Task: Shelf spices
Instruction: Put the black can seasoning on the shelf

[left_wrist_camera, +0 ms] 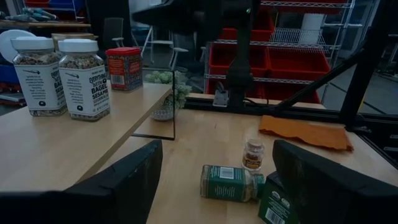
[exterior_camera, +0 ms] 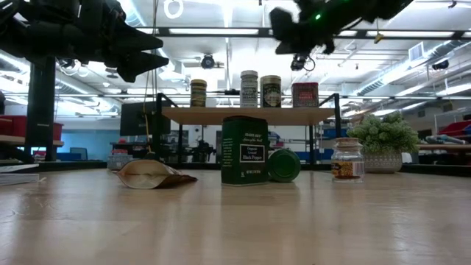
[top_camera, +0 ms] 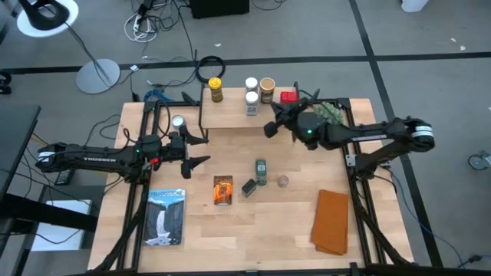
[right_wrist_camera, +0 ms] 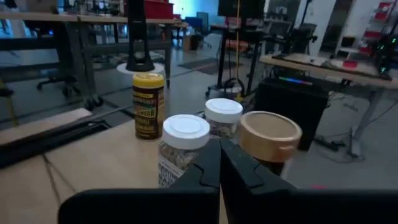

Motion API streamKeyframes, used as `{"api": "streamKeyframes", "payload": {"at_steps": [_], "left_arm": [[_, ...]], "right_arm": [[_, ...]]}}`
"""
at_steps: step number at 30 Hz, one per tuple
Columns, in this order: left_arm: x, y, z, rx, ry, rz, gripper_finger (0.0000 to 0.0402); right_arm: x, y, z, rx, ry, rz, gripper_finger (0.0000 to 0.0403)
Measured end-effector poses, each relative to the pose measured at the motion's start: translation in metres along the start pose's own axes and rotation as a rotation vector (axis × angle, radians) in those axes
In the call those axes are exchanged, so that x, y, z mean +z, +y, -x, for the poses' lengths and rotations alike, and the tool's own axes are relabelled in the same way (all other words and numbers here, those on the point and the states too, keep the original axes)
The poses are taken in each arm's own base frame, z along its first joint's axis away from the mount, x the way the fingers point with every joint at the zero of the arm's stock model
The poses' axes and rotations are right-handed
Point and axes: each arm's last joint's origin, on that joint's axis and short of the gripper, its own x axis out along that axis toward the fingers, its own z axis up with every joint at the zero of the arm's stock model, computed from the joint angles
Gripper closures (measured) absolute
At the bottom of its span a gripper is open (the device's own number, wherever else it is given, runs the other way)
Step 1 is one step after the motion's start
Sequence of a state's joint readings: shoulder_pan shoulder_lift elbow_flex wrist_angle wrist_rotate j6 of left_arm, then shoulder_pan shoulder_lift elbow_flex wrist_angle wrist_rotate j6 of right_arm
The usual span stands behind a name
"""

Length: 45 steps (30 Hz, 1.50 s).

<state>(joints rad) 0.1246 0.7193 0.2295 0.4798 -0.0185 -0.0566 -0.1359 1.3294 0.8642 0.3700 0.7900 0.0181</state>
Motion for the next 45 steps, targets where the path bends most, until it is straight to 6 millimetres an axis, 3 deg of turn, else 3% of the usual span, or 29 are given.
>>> {"api": "streamKeyframes", "payload": {"at_steps": [6, 14, 20, 27, 32, 37, 45], "left_arm": [[0.0, 0.0, 0.0, 0.0, 0.0, 0.0, 0.0092], [0.0, 0.0, 0.0, 0.0, 0.0, 0.0, 0.0092], [0.0, 0.0, 0.0, 0.0, -0.001, 0.0, 0.0092], [0.0, 0.0, 0.0, 0.0, -0.002, 0.0, 0.0092], [0.0, 0.0, 0.0, 0.0, 0.0, 0.0, 0.0092], [0.0, 0.0, 0.0, 0.0, -0.001, 0.0, 0.0092], [0.0, 0.0, 0.0, 0.0, -0.002, 0.0, 0.0092]], "right_arm": [[0.006, -0.024, 0.027, 0.003, 0.136, -0.1, 0.0403], [-0.021, -0.03, 0.046, 0.025, 0.423, -0.101, 0.0403], [-0.033, -0.014, 0.054, 0.197, 0.553, -0.089, 0.0403], [-0.032, 0.004, 0.07, 0.355, 0.576, -0.118, 0.0402], [-0.037, 0.017, 0.077, 0.48, 0.604, -0.032, 0.0399], [-0.046, 0.032, 0.076, 0.605, 0.582, 0.138, 0.0397], [-0.062, 0.056, 0.066, 0.62, 0.563, 0.085, 0.0398]]}}
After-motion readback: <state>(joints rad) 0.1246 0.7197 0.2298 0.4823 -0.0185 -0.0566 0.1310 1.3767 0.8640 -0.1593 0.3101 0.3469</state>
